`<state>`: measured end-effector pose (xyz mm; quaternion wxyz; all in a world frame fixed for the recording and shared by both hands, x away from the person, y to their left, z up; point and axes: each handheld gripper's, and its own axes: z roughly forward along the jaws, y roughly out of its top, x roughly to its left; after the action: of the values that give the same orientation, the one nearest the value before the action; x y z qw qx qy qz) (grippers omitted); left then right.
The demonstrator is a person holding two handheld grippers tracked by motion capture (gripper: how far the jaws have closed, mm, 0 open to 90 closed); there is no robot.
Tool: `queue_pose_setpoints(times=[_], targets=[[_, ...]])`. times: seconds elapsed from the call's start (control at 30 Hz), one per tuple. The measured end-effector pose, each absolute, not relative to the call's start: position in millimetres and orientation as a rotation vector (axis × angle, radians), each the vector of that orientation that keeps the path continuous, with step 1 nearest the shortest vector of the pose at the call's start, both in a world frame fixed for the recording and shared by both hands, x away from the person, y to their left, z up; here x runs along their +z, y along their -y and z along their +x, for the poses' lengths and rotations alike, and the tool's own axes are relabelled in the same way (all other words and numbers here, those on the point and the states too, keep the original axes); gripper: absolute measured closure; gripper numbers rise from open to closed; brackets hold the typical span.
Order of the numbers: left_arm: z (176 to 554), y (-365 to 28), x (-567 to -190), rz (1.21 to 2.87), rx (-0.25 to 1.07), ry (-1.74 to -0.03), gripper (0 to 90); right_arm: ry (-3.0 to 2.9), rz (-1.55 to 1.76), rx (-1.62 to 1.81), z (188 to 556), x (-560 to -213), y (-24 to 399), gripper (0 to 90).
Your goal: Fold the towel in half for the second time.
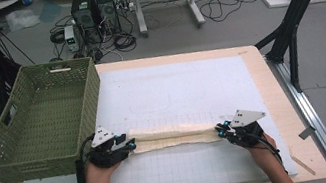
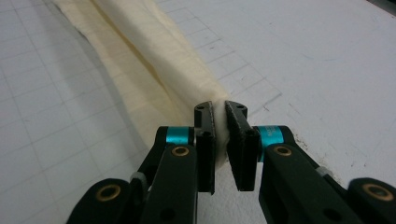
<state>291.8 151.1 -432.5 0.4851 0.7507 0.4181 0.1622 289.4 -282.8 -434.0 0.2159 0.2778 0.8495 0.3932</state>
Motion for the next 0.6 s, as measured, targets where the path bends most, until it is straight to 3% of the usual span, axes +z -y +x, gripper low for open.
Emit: queue_pose_setpoints(times=[0.1, 0.27, 0.6], targets=[[295.3, -157.4, -416.0, 1.73, 0.398, -1.019, 47.5, -2.35, 0.766, 1.084, 287.6, -432.7, 282.9, 82.6], [309.4, -161.7, -401.3, 1.647, 0.363, -1.015, 51.0, -2.356, 0.748, 1.07, 286.3, -432.3, 281.5, 82.6], [325.9, -128.1, -425.0, 1.825, 0.341, -1.02, 66.8, -2.355, 0.746, 1.067, 285.1, -430.9, 281.6, 81.4]])
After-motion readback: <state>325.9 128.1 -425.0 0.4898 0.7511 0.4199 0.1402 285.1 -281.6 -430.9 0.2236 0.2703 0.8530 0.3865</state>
